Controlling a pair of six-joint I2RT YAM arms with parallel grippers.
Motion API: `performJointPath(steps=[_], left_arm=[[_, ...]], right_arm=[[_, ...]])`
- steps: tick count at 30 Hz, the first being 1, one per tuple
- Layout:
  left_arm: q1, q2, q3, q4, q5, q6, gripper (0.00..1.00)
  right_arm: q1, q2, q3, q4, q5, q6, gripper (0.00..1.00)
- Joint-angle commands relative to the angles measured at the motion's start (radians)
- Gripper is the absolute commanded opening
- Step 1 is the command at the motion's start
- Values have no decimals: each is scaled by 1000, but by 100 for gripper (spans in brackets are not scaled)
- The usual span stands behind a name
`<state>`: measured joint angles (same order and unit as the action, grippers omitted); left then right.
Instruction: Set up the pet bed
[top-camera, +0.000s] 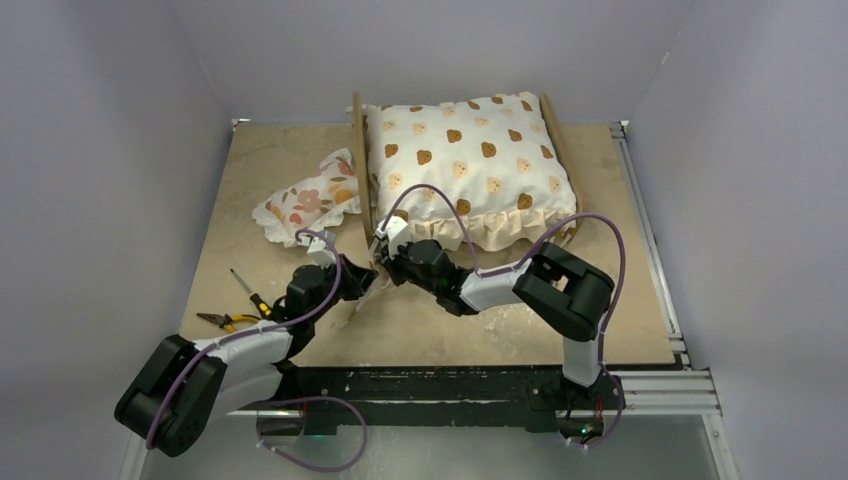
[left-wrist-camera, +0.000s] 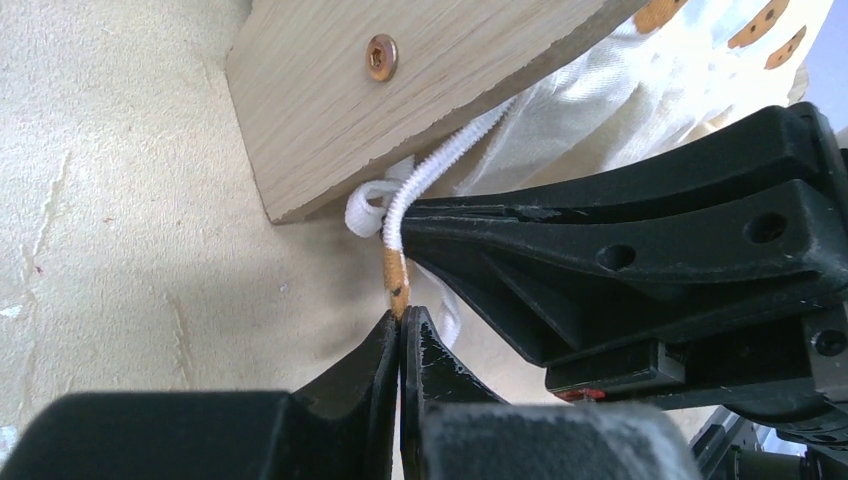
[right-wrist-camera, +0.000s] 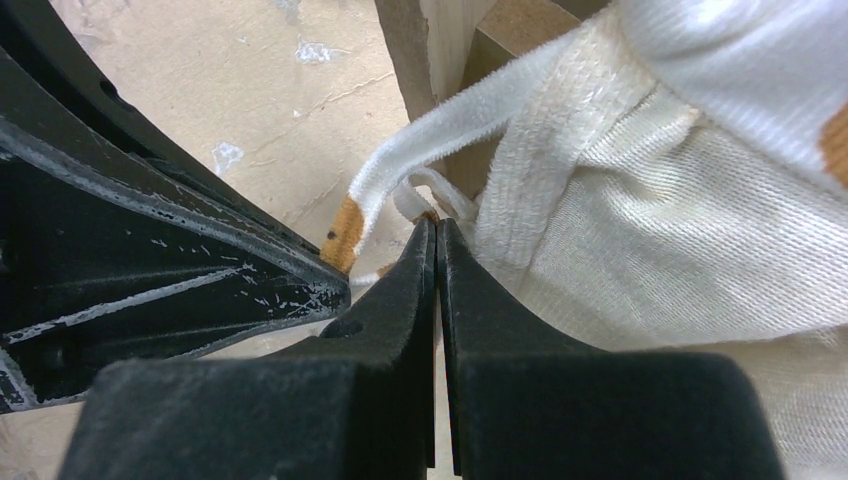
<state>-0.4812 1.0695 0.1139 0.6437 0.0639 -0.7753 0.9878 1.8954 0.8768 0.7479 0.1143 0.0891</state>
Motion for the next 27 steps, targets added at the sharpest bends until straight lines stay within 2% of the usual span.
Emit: performJointPath(steps=[1,8,15,18,22,27], left_arm=[[-7,27,-11,36,46,20,0],[-7,38,-25,45,54,25,0],[-7,26,-26,25,56,24,0],[-7,5,-25,-1,48,16,10],[-7,-87,-28,-85,-2,-15,31],[-7,-252,-27,-238,-112,-81,44]], right_arm=[[-6,-26,5,-20,-1,-82,0],[-5,-73,-29,7,-211,-187,0],[-5,-70,-37,26,-256,-207,0],[-5,-54,-24,21,-249,-210,0],[-5,-43,-31,41,-236,-206,0],[-6,-28,-32,58,-223,-200,0]])
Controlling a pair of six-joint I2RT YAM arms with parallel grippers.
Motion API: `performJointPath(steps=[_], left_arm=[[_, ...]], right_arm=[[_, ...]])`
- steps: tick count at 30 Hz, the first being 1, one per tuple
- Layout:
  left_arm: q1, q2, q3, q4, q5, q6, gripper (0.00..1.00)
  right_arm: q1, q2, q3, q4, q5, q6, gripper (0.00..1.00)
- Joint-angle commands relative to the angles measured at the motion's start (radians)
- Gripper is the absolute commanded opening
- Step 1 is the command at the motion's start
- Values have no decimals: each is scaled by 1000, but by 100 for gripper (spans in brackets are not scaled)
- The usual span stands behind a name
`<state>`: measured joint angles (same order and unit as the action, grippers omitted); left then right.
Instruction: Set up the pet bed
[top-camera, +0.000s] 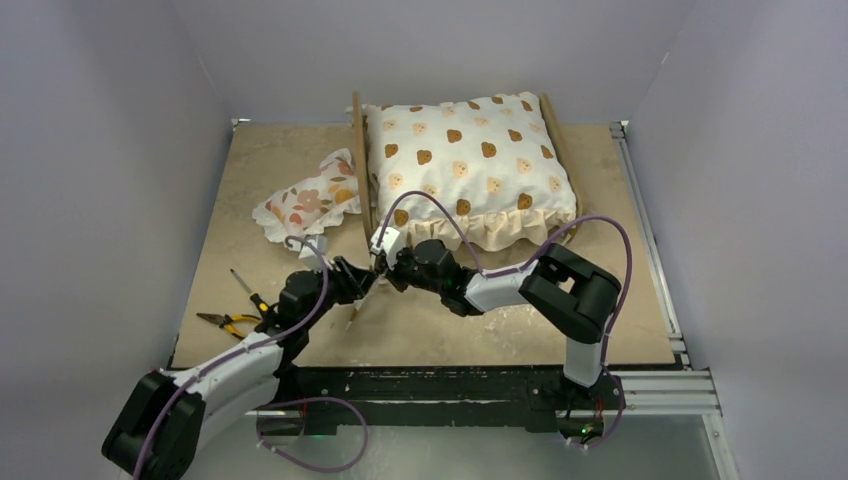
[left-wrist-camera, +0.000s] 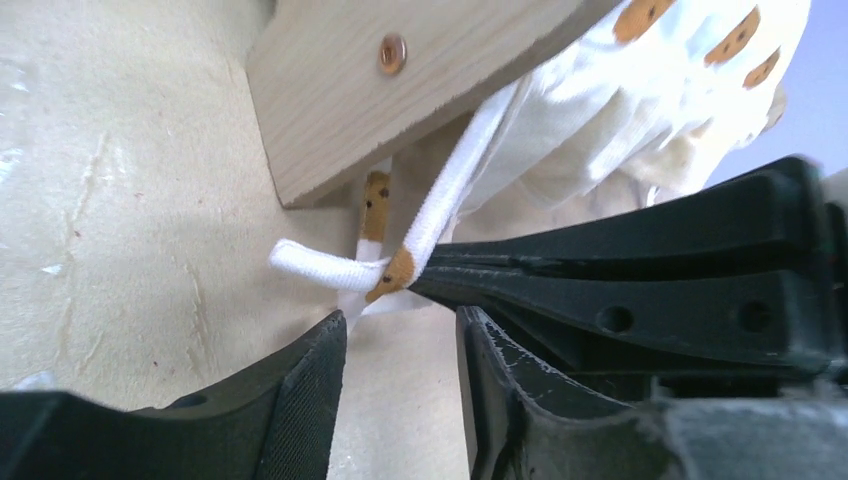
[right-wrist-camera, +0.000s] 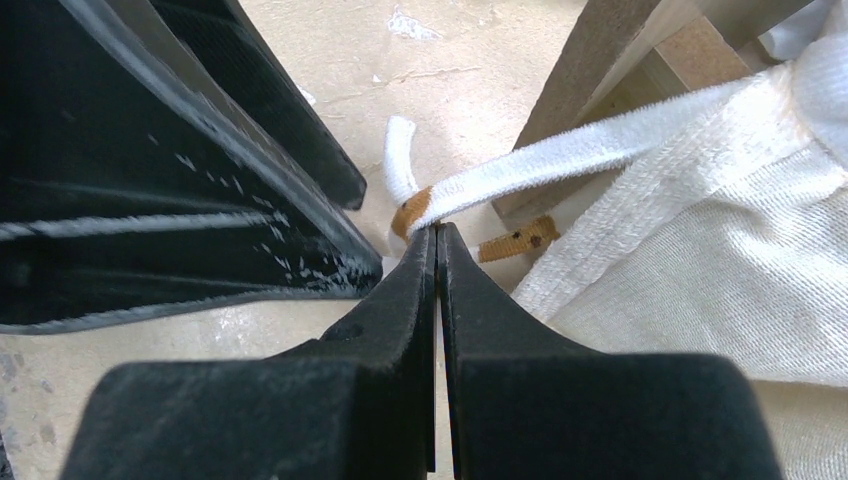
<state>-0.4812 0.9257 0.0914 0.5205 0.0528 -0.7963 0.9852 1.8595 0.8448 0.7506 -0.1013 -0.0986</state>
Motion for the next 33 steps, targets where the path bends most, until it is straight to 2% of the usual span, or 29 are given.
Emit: performJointPath(steps=[1,5,9,16,21,25,33], left_arm=[[-7,-140,-1,-150,-128,-80,47],[-5,-197,21,-251,-232,-161,53],[-5,-144,36,-248,-294,-279,53],[-5,45,32,-45,-256,-439,52],[-5,104,-9,105,-248,-509,52],[-5,62,-39,144,-261,-525,52],[-7,-69,-70,95,-313,-530,52]], right_arm=[[-3,11,0,59,-5,-11,0],[-3,18,4,73,1,-9,0],[-3,23,8,76,4,-7,0],[-2,23,5,79,9,-7,0],[-3,21,1,81,10,-6,0],[-3,18,-1,83,12,-6,0],[-3,20,0,85,14,-4,0]])
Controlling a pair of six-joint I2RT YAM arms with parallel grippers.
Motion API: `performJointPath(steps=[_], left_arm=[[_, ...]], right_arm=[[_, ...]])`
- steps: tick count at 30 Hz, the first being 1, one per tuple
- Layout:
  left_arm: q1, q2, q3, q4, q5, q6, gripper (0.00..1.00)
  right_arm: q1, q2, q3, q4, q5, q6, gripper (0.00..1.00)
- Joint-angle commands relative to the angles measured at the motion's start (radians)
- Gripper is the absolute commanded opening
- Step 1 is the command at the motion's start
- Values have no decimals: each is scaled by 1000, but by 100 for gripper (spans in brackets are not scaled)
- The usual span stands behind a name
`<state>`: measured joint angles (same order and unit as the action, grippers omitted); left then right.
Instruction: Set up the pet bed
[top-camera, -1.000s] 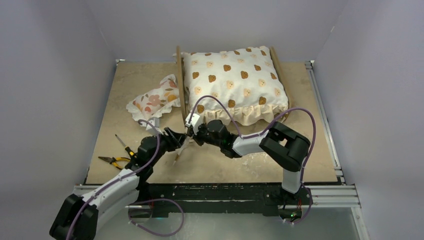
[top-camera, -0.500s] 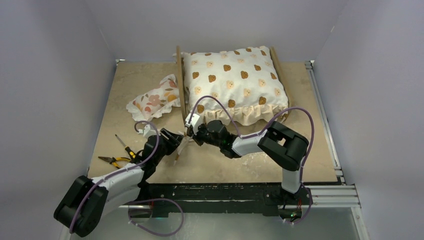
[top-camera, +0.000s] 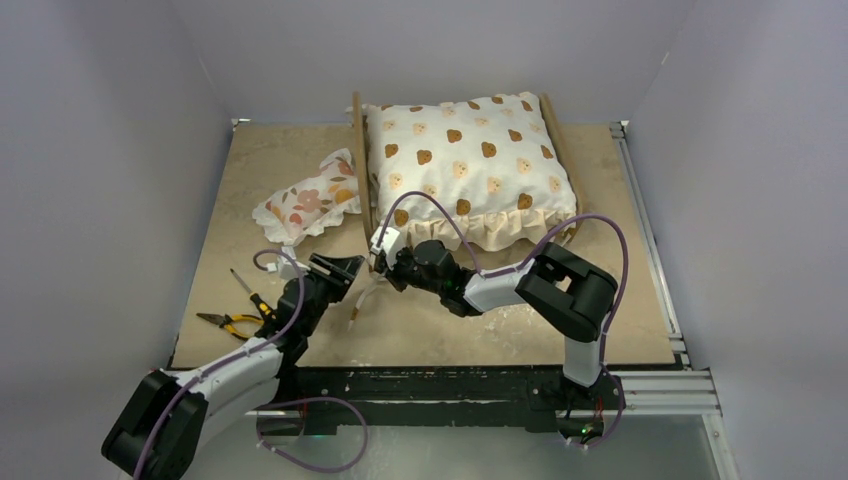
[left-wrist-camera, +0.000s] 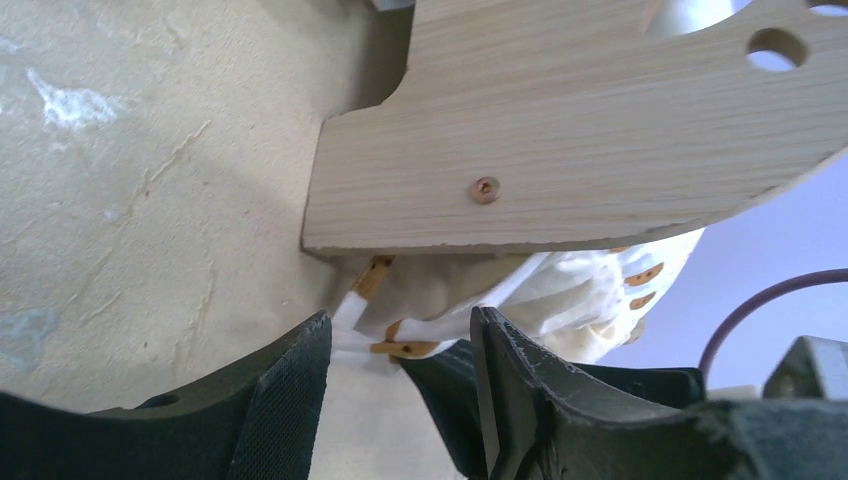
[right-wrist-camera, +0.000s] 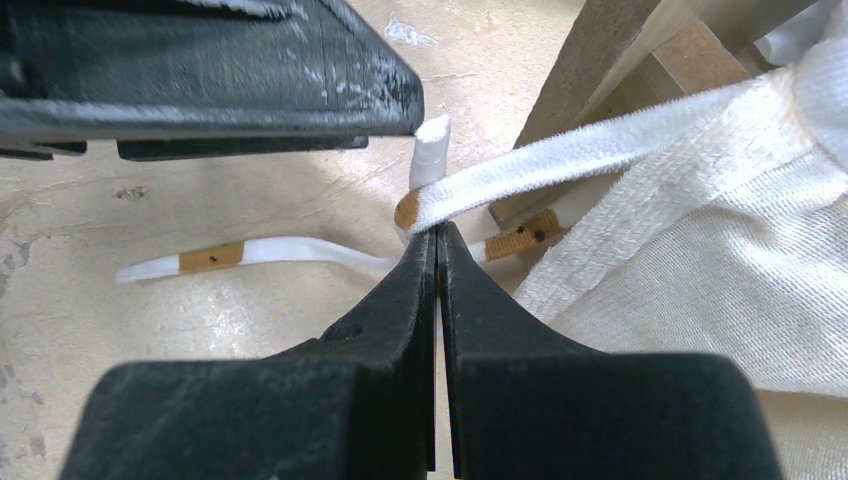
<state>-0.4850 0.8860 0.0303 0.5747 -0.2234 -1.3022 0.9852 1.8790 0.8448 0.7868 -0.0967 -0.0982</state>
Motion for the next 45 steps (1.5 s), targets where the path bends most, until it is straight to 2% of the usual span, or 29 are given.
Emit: performJointPath(steps=[1,11,15,23,34,45], left_arm=[[-2,-28,-8,49,-34,-22,52],[-3,82,-3,187,9,-14,53],[-3,72,-15,229,13,-11,50],[-3,15,-18,207,-8,18,51],[-3,112,-11,198,-22,5,51],[-3,261,-4,347,-35,21,29]], right_arm=[[-3,0,-1,48,9,-4,0],[-3,1,0,48,9,-1,0],[-3,0,0,49,9,0,0],[-3,2,2,48,9,0,0],[-3,0,4,47,4,3,0],[-3,-2,-1,51,-3,4,0]])
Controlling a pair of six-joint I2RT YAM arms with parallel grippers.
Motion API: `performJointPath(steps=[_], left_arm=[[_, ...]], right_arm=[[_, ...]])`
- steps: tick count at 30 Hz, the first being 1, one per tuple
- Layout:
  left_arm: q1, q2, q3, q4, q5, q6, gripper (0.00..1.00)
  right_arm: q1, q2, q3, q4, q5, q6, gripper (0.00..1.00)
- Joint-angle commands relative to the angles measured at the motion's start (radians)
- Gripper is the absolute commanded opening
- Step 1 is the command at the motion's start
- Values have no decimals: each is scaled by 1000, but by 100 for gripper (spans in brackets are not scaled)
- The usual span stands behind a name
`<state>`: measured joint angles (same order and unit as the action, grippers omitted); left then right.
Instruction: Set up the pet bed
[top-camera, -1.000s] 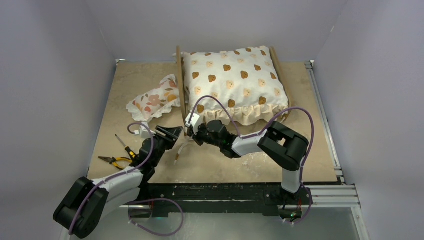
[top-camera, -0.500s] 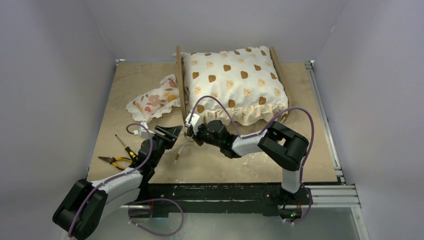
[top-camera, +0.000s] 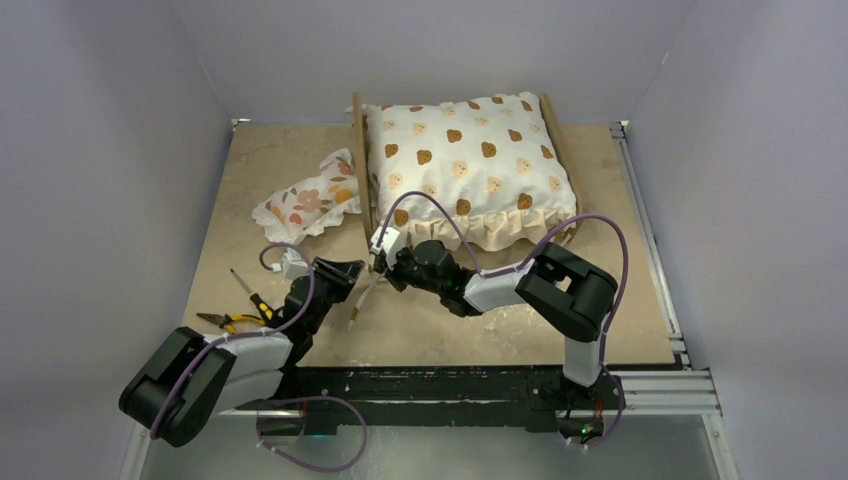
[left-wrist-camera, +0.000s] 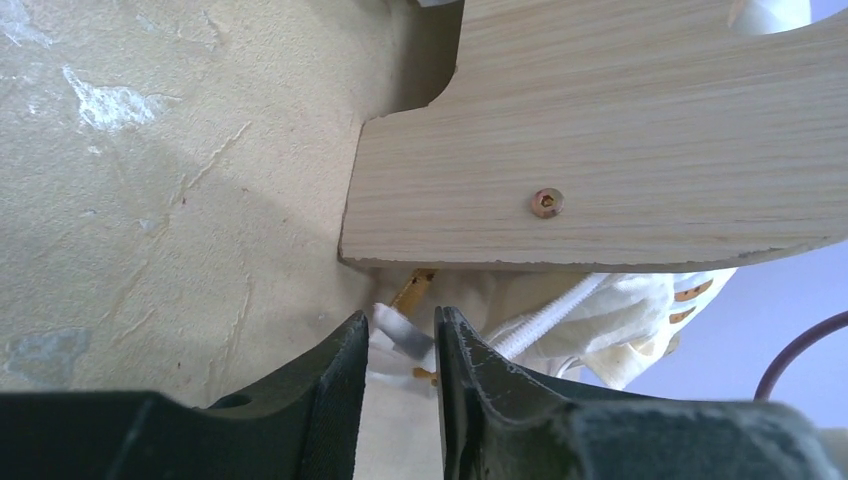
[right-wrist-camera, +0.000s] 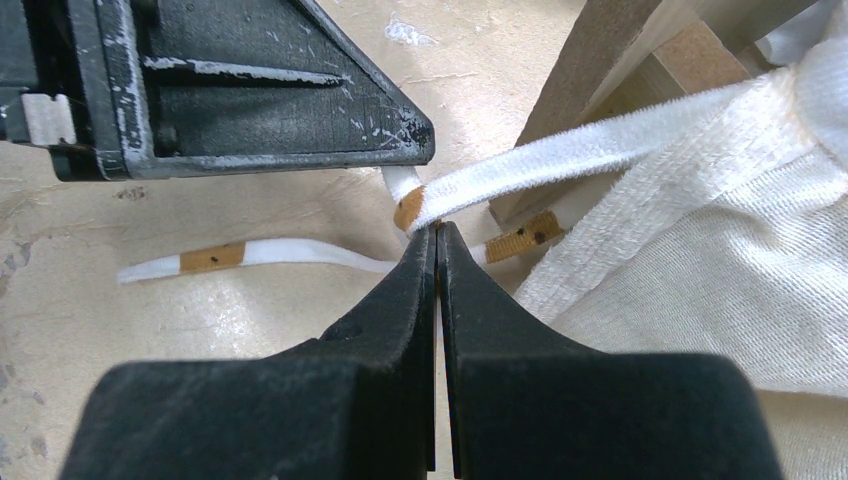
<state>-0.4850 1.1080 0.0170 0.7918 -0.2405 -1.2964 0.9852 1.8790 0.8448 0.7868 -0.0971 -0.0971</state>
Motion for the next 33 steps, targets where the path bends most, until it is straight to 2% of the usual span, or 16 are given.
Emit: performJointPath(steps=[1,8,9,11,16,18,25,33], left_arm=[[-3,53,10,147,-13,17,26],[-3,81,11,191,-6,43,0],[-3,71,12,175,-13,54,0],[-3,43,16,130,-26,74,0],[-3,-50,26,-6,-62,122,0],[-3,-83,32,-39,-69,141,0],[-3,-124,47,-88,-36,170,0],[-2,-129,57,-107,-9,179,0]], right_arm=[[-3,-4,-1,52,-4,3,0],[-2,-23,-8,46,6,17,0],[-2,-35,-14,44,8,22,1],[-2,-67,-34,49,20,35,10],[26,-158,-89,61,88,114,45],[59,-175,-103,67,153,177,53],[182,-81,-74,49,403,422,61],[242,45,-3,98,464,433,71]])
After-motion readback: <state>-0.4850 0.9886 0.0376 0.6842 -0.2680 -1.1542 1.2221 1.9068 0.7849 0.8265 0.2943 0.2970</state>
